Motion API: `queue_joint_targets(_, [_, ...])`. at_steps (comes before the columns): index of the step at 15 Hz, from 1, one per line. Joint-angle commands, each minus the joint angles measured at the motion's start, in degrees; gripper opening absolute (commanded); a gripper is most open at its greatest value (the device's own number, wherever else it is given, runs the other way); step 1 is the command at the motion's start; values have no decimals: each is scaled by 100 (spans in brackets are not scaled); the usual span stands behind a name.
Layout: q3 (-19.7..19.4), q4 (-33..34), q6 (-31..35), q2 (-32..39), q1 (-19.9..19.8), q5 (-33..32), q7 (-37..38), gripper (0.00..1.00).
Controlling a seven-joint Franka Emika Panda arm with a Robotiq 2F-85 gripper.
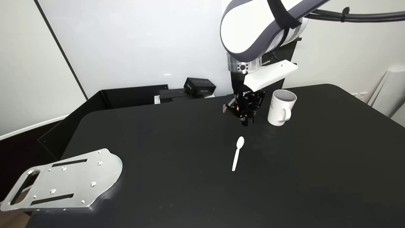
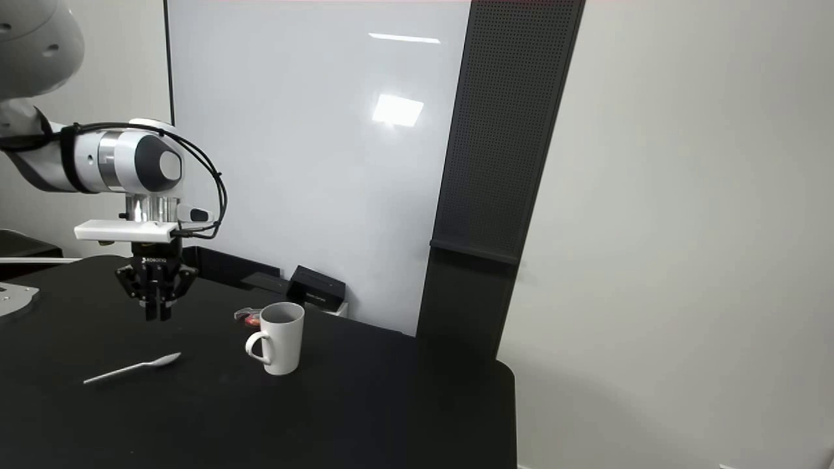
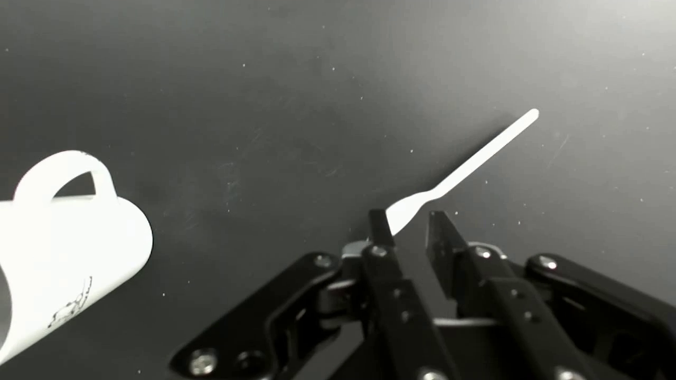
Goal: Take the white spoon out of the mug
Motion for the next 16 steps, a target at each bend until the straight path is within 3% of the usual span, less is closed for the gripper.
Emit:
queue_joint_targets(1, [-66,-349,722,-330,35,-258,-328,56])
queue_joint_targets(5, [-92,-601,1818,-546,1,-456,-555,84])
queue_joint_targets(8, [-281,-642,1793,-644,114,-398,-63,99])
queue_joint_targets(11, [-463,-515,1124,-663,233,-384,442,100])
queue_joint_targets(14, [-443,-484,654,-685,224,-392,476,100])
queue_joint_targets(16, [-361,-370,799,-533,150,-388,292,100])
